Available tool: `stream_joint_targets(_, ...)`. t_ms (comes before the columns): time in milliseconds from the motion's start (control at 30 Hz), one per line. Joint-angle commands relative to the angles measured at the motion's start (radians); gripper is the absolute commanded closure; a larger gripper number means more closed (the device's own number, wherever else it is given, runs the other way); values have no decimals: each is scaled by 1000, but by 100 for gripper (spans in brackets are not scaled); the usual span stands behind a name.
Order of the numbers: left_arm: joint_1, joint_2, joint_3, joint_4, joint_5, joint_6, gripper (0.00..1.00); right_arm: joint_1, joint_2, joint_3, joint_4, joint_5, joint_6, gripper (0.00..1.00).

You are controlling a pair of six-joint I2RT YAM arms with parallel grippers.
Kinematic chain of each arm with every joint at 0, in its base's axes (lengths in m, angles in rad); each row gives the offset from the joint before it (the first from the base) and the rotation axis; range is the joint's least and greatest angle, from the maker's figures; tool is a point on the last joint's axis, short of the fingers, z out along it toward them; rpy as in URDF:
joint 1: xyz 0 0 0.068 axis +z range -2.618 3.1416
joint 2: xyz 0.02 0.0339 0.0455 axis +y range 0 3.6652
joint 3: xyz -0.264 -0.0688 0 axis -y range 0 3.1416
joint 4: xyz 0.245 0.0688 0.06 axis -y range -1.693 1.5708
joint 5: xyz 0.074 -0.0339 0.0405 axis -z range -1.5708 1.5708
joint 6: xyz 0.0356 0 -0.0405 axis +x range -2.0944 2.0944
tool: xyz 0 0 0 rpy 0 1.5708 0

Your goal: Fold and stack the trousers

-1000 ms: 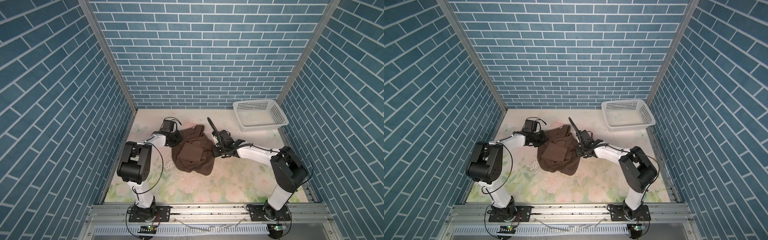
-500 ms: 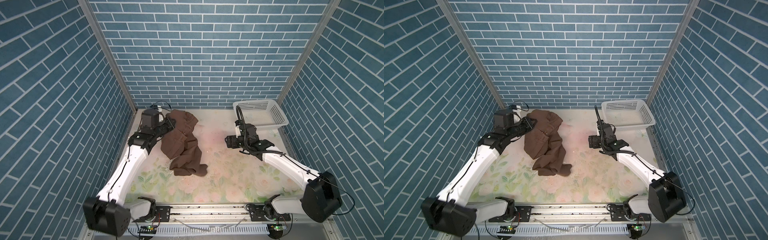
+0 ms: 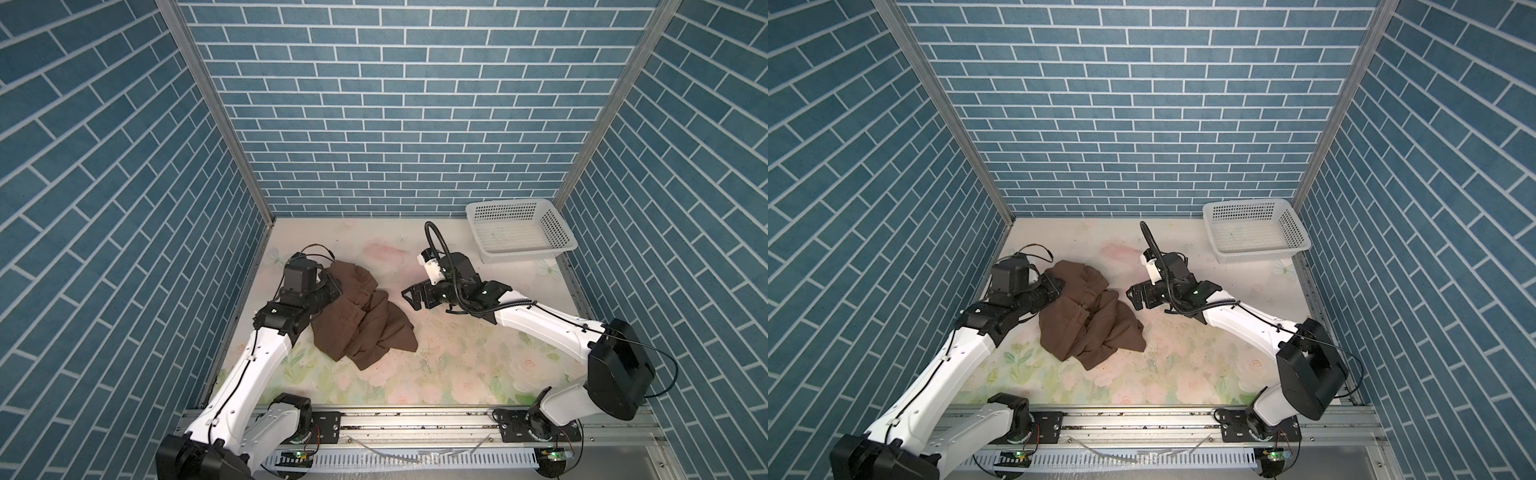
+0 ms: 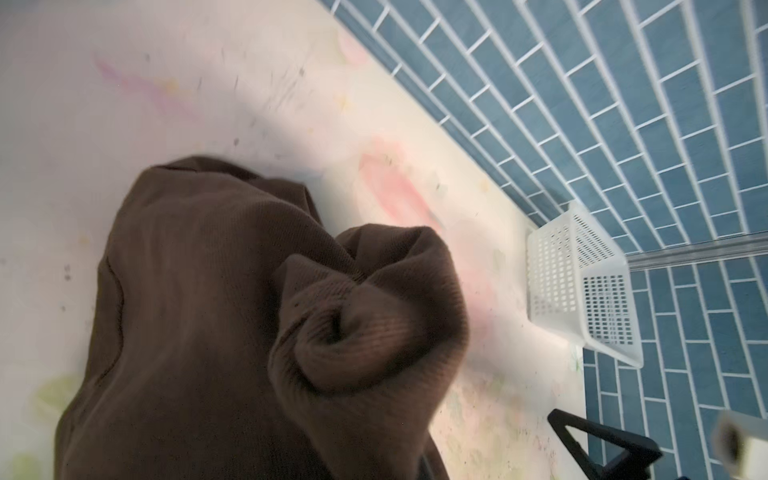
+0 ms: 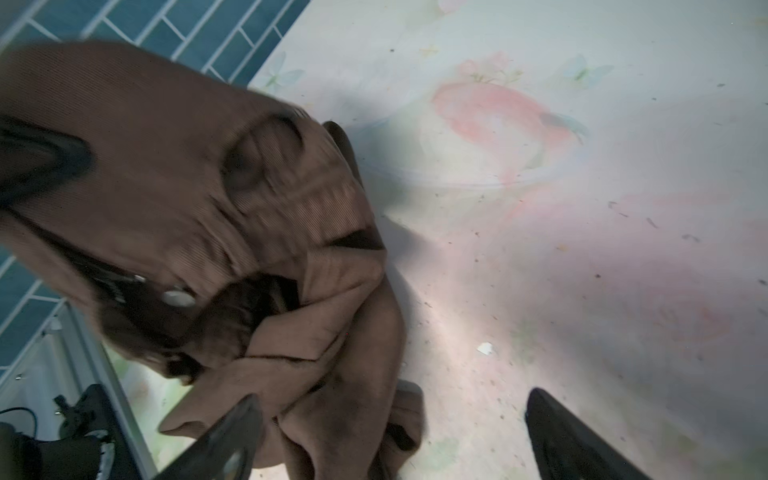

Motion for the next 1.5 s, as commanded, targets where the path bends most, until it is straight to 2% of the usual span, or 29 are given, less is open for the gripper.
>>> stream_joint_targets(0,1,3,-27,166,76,-81,100,15,48,50,62,-70,82,1)
stream_joint_targets(33,3,16,-23,147,72,-73,94,18,59,50,67,-76,88,1)
stream_joint_targets(100,2,39,7,51,39,-40,65,21,71,50,68,-83,89,1)
stream_joint_targets(133,-1,37,25,1,11,-15,47,23,72,50,64,-82,86,1)
stream_joint_targets(200,-20,-2,45,-67,-69,15,36,21,77,56,43,-81,67,1)
stream_joint_targets(300,-71,-75,75,-137,-201,44,29,22,86,56,23,-72,45,1)
stream_joint_targets(433,-192,-59,133,-170,-309,70,28,20,98,62,4,-27,27,6)
stream_joint_targets(467,-229,-34,148,-172,-331,80,29,18,101,63,2,-22,20,13)
stream_joint_targets(533,-292,47,186,-172,-352,108,30,12,108,74,4,-57,15,40)
stream_joint_targets(600,-314,139,210,-154,-327,118,30,11,125,85,12,-119,27,54)
stream_joint_targets(633,-314,188,217,-133,-297,119,30,12,138,93,17,-150,39,56)
stream_joint_targets(767,-314,345,268,-60,-244,134,31,18,187,82,91,-183,151,57)
stream_joint_targets(900,-303,455,327,-20,-233,140,26,27,239,83,230,-174,238,55)
stream_joint_targets(1067,-239,585,328,41,-144,87,25,29,335,115,307,-182,329,50)
stream_joint_targets(1267,-167,724,311,109,-66,43,27,38,381,22,406,-153,461,49)
stream_joint_targets(1367,-168,762,331,95,-74,52,26,32,348,-11,361,-84,447,49)
stream_joint_targets(1467,-166,801,356,57,-87,73,26,30,290,-42,269,49,396,49)
